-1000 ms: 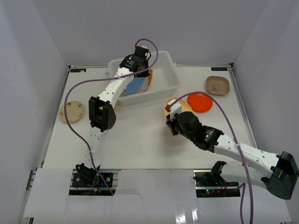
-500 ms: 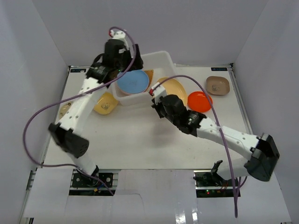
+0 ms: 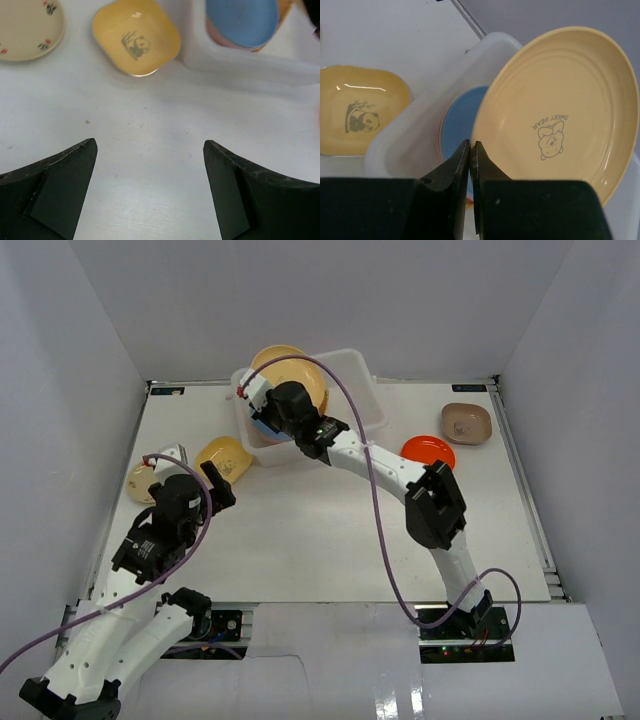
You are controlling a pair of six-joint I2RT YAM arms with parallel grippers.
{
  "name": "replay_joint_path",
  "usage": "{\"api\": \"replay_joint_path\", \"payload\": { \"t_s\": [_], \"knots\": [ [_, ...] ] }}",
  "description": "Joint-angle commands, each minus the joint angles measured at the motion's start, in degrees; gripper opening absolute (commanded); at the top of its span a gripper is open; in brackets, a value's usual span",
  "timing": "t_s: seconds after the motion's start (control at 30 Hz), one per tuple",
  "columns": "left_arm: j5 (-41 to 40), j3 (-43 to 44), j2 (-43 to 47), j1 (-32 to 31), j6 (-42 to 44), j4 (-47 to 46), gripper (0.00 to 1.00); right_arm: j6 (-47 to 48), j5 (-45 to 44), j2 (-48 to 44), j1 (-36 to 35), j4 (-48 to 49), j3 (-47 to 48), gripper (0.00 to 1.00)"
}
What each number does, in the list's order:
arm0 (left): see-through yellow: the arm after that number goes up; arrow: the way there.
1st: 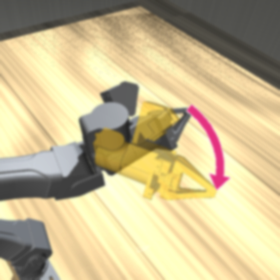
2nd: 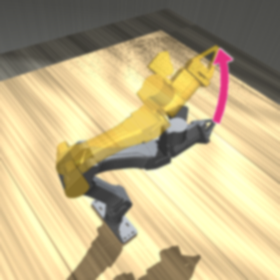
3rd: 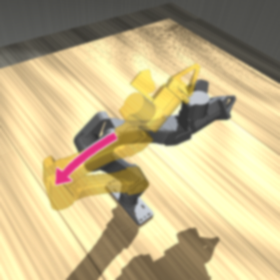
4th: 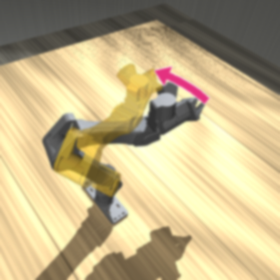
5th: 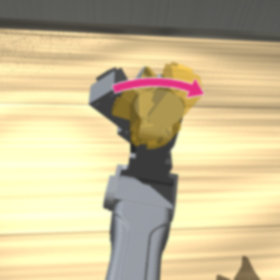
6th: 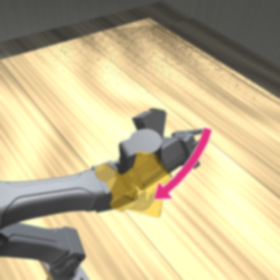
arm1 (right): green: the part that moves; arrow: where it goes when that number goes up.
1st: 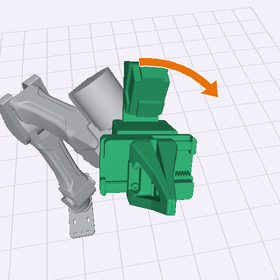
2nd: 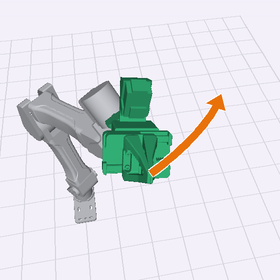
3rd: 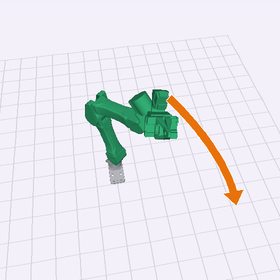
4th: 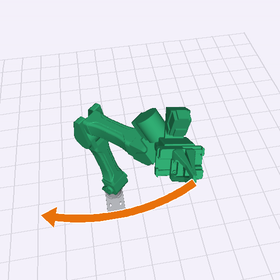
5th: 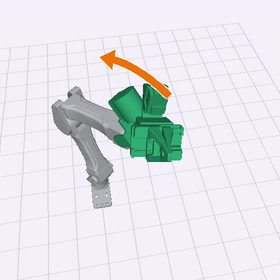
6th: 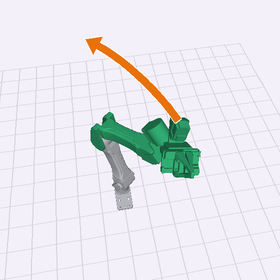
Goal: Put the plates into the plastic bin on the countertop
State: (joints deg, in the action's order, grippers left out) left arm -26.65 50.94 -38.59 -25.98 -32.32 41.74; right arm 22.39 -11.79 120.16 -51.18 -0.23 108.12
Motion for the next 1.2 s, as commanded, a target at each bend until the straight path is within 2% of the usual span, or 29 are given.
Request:
{"api": "replay_joint_path", "payload": {
  "t_s": [0.0,0.03,0.13,0.27,0.37,0.4,0.47,0.57,0.63,0.67,0.7,0.73,0.83,0.97,1.1,1.17],
  "knots": [
    [-5.59,-3.03,2.91,0.31,-7.67,2.73,0.98,6.87,5.28,7.00,1.08,0.32,11.04,0.08],
    [-5.60,-3.65,2.56,0.31,-8.28,2.56,0.98,7.40,5.72,8.85,1.17,0.23,14.98,0.08],
    [-4.99,-5.84,0.89,0.40,-13.11,1.60,0.96,8.80,8.09,14.74,1.52,0.32,19.14,0.08],
    [-3.23,-10.85,-0.17,0.40,-17.60,-3.76,0.95,9.34,8.80,17.13,1.43,0.93,18.89,0.08],
    [-3.32,-13.23,-3.41,0.58,-19.71,-7.71,0.94,9.25,7.75,14.23,1.78,3.12,16.08,0.35],
    [-3.58,-13.58,-4.47,0.66,-20.15,-8.68,0.94,8.73,7.75,13.27,1.96,3.39,14.77,0.53],
    [-3.41,-15.16,-7.98,1.80,-22.61,-12.19,0.93,7.67,8.19,9.58,2.66,3.31,12.14,0.62],
    [-0.59,-16.83,-12.10,5.04,-23.41,-19.22,0.91,3.55,8.10,1.86,4.24,4.62,6.69,0.62],
    [0.28,-17.45,-14.57,7.77,-24.02,-22.47,0.91,-1.98,7.58,-6.28,5.73,8.12,-3.14,0.57],
    [2.64,-17.80,-16.85,11.18,-24.11,-23.79,0.91,-4.35,7.05,-9.12,7.65,9.27,-6.74,0.56],
    [3.88,-18.06,-17.91,12.95,-24.11,-26.33,0.91,-7.16,6.70,-12.28,8.80,10.41,-14.35,0.53],
    [4.67,-18.33,-18.88,15.14,-24.11,-27.49,0.91,-12.76,6.35,-18.41,11.42,11.73,-18.51,0.52],
    [6.09,-17.72,-22.75,17.79,-24.29,-30.74,0.90,-21.91,3.11,-29.14,16.18,16.04,-33.86,0.49],
    [5.74,-14.92,-28.37,19.90,-23.23,-34.17,0.90,-30.18,-3.23,-36.83,21.36,16.58,-47.10,0.48],
    [7.84,-11.31,-36.81,23.68,-22.88,-35.31,0.89,-38.20,-1.04,-40.61,31.03,16.49,-55.19,0.43],
    [9.69,-10.60,-40.15,25.18,-22.53,-36.63,0.85,-40.92,-0.43,-42.72,37.62,16.31,-58.70,0.43]
  ]
}}
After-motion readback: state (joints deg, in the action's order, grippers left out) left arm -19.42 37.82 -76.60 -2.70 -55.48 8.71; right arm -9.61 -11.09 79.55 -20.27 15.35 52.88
